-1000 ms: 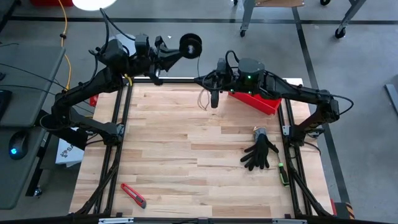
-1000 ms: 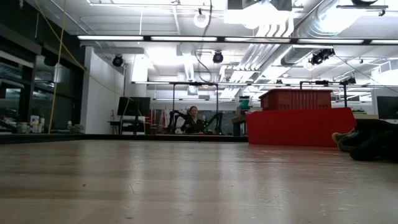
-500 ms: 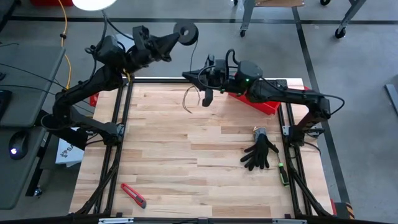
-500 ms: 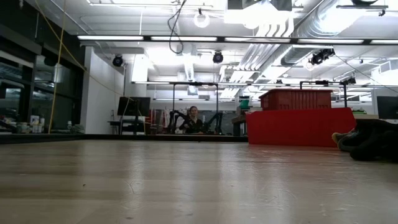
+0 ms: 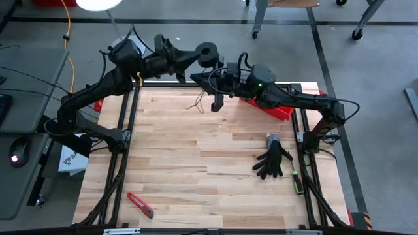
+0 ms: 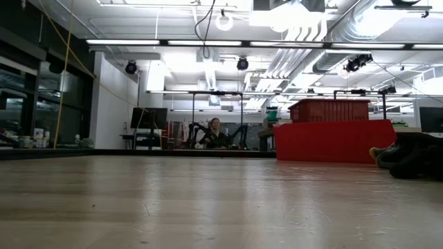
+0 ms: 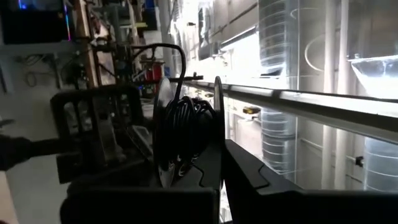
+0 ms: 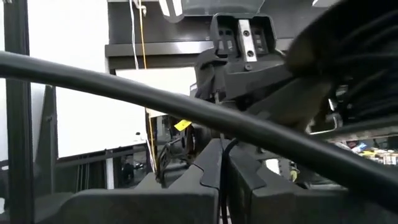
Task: Coil cords
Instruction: Coil the black wire on the spool
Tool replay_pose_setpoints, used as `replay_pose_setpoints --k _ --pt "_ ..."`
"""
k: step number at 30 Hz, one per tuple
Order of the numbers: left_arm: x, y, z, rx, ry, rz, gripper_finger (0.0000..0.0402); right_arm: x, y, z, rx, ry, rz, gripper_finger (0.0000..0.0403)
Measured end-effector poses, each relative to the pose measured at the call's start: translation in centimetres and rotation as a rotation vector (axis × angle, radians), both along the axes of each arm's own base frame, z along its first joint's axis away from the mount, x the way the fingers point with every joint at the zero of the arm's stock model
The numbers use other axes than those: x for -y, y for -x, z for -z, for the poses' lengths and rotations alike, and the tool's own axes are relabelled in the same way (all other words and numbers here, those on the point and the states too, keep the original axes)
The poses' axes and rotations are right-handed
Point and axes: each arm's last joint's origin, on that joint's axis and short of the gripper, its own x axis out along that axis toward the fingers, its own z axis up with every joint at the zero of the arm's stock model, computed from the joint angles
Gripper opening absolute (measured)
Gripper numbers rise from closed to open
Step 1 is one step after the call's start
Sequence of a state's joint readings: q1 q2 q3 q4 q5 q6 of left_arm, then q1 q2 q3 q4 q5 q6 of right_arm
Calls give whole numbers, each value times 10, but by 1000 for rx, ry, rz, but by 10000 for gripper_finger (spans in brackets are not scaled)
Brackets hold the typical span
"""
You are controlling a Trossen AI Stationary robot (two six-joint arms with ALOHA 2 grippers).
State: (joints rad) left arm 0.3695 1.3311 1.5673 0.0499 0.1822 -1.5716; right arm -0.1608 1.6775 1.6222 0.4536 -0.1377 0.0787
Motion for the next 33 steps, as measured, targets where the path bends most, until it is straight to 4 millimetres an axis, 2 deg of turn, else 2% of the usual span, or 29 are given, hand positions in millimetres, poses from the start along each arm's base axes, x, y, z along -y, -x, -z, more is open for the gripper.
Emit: replay_pose_setpoints --k 9,12,26,33 --pt "-12 6 -1 -13 -86 -34 0 -10 -5 8 -77 24 -28 0" --pt "-11 13 -4 -19 -125 -16 0 -4 -3 11 -129 26 14 0" --pt "-15 44 0 -187 -211 -40 0 21 35 -6 -254 53 131 0" --pt "-26 54 5 -269 -278 -94 0 21 41 -6 -298 59 128 0"
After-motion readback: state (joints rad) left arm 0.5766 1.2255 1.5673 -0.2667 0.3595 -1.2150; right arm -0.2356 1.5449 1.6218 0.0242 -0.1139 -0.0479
